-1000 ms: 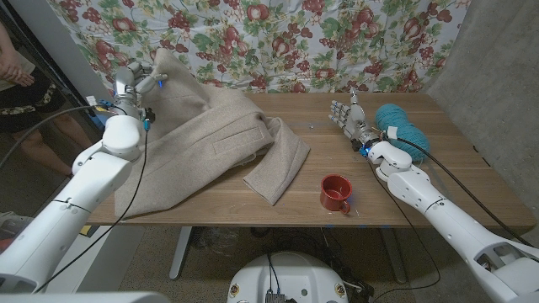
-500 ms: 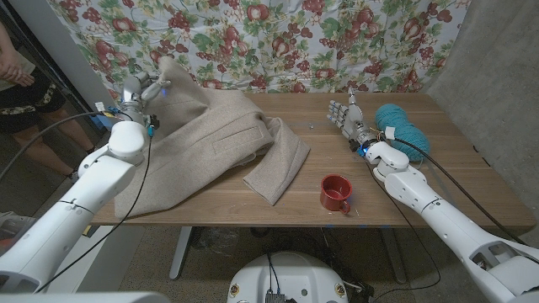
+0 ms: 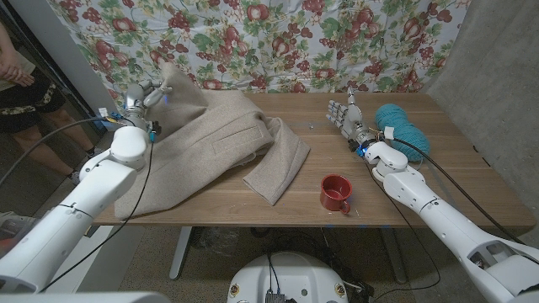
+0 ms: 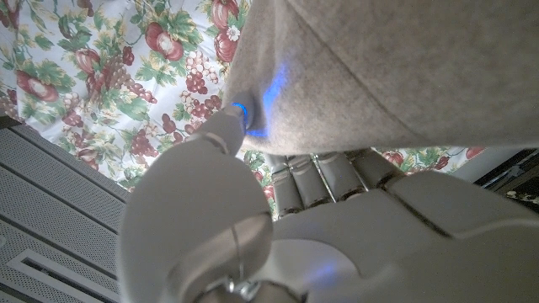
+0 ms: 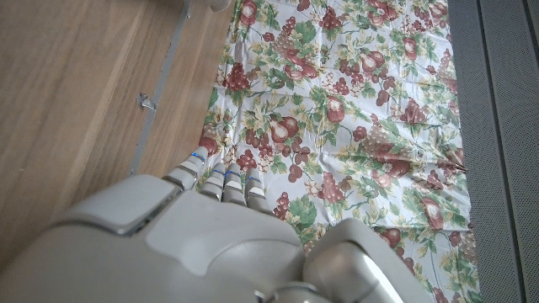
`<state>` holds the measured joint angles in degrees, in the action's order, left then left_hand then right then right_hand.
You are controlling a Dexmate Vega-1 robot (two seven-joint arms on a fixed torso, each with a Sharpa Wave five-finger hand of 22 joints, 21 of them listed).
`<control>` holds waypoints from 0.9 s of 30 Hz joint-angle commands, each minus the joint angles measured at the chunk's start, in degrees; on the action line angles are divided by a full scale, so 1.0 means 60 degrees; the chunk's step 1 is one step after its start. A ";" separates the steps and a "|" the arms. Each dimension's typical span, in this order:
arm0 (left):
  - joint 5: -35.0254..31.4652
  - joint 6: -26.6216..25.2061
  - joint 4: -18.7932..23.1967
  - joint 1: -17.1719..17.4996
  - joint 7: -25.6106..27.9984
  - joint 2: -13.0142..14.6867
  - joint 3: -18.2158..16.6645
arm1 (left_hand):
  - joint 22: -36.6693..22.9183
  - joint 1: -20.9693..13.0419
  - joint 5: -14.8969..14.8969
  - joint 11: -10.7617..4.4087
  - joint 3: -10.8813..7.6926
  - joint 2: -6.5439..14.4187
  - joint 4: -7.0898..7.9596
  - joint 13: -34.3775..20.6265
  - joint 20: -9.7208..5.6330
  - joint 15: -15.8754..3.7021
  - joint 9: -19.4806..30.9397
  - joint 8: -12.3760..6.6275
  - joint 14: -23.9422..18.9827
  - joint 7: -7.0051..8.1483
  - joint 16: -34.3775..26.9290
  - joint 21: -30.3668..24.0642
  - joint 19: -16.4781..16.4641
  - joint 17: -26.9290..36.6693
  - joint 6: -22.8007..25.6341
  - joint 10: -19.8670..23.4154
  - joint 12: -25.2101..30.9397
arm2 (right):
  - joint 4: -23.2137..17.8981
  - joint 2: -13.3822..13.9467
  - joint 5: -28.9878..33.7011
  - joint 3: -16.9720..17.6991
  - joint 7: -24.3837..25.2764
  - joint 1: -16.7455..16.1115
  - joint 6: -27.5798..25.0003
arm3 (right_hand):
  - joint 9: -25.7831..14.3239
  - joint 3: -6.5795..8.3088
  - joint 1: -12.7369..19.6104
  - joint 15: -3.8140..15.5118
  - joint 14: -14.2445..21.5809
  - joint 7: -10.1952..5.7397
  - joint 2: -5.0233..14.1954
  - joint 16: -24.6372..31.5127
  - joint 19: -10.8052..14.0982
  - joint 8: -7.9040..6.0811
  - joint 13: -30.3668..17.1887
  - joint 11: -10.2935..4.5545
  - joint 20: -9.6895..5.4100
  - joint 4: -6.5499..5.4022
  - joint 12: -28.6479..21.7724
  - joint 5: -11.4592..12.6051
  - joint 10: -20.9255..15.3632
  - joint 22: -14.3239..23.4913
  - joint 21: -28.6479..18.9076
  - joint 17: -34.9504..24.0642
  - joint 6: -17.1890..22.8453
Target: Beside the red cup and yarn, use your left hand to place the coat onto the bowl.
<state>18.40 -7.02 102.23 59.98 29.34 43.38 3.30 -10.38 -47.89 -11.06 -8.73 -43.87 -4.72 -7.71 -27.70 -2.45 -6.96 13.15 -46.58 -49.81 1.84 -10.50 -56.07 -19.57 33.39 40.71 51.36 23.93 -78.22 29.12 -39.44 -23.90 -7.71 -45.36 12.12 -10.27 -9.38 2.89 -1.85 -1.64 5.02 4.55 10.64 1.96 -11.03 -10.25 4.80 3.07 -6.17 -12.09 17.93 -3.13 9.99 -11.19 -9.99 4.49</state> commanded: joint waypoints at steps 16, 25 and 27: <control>0.0006 -0.1354 0.0314 0.0484 0.0824 0.0183 -0.0196 | -0.0077 0.1268 0.0000 0.0623 -0.0738 -0.0296 -0.0016 0.1264 0.0840 0.0671 -0.0355 0.1889 0.2739 -0.0021 0.0026 0.0801 0.1542 -0.1961 -0.1180 -0.1910 -0.1613 | 0.0218 -0.0093 0.0045 -0.0114 -0.0080 0.0228 -0.0191 | -0.0051 0.0035 0.0013 -0.0002 0.0049 0.0043 0.0193 -0.0024 0.0035 0.0025 -0.0056 0.0059 0.0027 -0.0024 0.0007 -0.0026 -0.0044 0.0042 0.0000 -0.0039 0.0003; 0.0150 -0.1284 0.0272 0.0596 0.0415 0.0422 -0.0237 | -0.0137 0.1581 -0.0144 0.1093 -0.0818 -0.0339 -0.0163 0.1785 0.1197 0.1037 -0.0346 0.2712 0.3821 -0.0155 0.0041 0.1059 0.2232 -0.2787 -0.1818 -0.3578 -0.2228 | 0.0165 -0.0102 0.0083 -0.0138 -0.0038 0.0258 -0.0231 | -0.0051 0.0043 0.0014 0.0000 0.0049 0.0039 0.0195 -0.0023 0.0033 0.0026 -0.0056 0.0029 0.0031 -0.0023 0.0003 -0.0029 -0.0052 0.0042 0.0000 -0.0039 0.0001; 0.0205 -0.0993 0.0226 0.0637 0.0057 0.0575 -0.0251 | -0.0065 0.1745 -0.0100 0.1137 -0.0733 -0.0507 -0.0207 0.2043 0.1419 0.1270 -0.0363 0.3213 0.4315 0.0067 0.0069 0.1272 0.2522 -0.3203 -0.2428 -0.4050 -0.2231 | 0.0148 -0.0094 0.0098 -0.0143 -0.0018 0.0255 -0.0247 | -0.0051 0.0045 0.0014 0.0003 0.0049 0.0039 0.0196 -0.0024 0.0035 0.0026 -0.0056 0.0021 0.0027 -0.0023 0.0006 -0.0030 -0.0046 0.0042 0.0000 -0.0039 0.0001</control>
<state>18.66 -14.33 103.86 62.82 33.73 44.51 2.18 -11.02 -38.49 -11.65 -2.38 -48.58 -6.92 -8.25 -16.76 4.85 -0.61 10.91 -29.99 -26.65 1.31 -10.16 -49.45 -5.97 16.37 29.37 29.86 10.80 -77.11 28.62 -39.17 -24.53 -8.13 -44.08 11.01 -10.27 -9.38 2.89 -1.85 -1.64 5.02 4.55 10.64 1.96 -11.03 -10.25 4.81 3.07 -6.18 -12.09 17.93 -3.13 9.99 -11.19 -9.99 4.49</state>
